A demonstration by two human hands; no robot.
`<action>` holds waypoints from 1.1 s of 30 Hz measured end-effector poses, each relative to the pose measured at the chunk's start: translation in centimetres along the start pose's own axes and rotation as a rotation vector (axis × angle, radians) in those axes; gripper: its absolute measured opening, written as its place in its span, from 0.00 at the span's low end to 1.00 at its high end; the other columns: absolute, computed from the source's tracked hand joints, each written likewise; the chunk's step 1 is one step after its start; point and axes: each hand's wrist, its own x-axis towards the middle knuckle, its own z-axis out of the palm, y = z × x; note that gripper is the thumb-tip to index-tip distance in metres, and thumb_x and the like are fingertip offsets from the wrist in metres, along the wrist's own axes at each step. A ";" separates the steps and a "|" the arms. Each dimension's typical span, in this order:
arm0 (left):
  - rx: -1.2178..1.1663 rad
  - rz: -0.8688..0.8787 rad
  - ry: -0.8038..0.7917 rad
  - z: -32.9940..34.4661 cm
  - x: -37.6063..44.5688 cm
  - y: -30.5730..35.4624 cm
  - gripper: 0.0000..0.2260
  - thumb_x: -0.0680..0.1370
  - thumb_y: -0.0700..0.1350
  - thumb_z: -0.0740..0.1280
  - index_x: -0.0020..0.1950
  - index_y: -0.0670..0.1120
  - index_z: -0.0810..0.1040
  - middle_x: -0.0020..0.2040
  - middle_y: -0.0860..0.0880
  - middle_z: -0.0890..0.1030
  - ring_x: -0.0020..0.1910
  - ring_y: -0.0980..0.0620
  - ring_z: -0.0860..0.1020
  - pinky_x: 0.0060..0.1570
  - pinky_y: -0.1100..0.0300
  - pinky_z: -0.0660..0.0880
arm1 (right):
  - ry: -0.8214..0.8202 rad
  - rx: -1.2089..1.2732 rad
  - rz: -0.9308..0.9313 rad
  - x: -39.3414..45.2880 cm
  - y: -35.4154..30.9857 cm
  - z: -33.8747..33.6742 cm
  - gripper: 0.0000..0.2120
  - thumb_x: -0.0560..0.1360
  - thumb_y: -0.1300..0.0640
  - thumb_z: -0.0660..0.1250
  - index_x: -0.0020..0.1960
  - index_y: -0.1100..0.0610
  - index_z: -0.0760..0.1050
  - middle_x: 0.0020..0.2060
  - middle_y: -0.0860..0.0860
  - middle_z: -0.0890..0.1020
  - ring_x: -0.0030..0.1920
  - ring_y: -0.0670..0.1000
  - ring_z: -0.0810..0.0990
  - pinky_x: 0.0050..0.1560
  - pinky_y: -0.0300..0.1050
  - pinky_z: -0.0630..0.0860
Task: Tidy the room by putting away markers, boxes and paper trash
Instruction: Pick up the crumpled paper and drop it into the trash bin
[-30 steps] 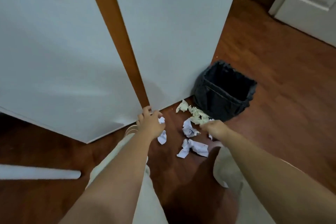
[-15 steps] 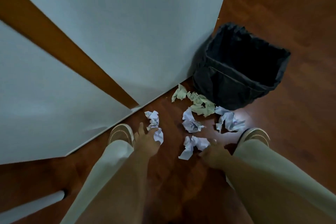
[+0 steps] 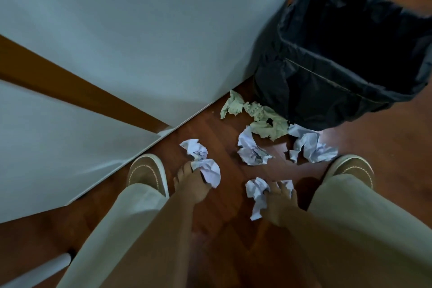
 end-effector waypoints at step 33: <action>-0.656 0.639 0.553 -25.2 -10.2 28.0 0.14 0.75 0.36 0.66 0.59 0.48 0.74 0.55 0.48 0.80 0.51 0.50 0.80 0.53 0.57 0.77 | 1.051 1.339 -0.197 -17.8 3.0 -39.8 0.17 0.74 0.55 0.65 0.62 0.48 0.73 0.52 0.48 0.80 0.43 0.46 0.78 0.38 0.39 0.71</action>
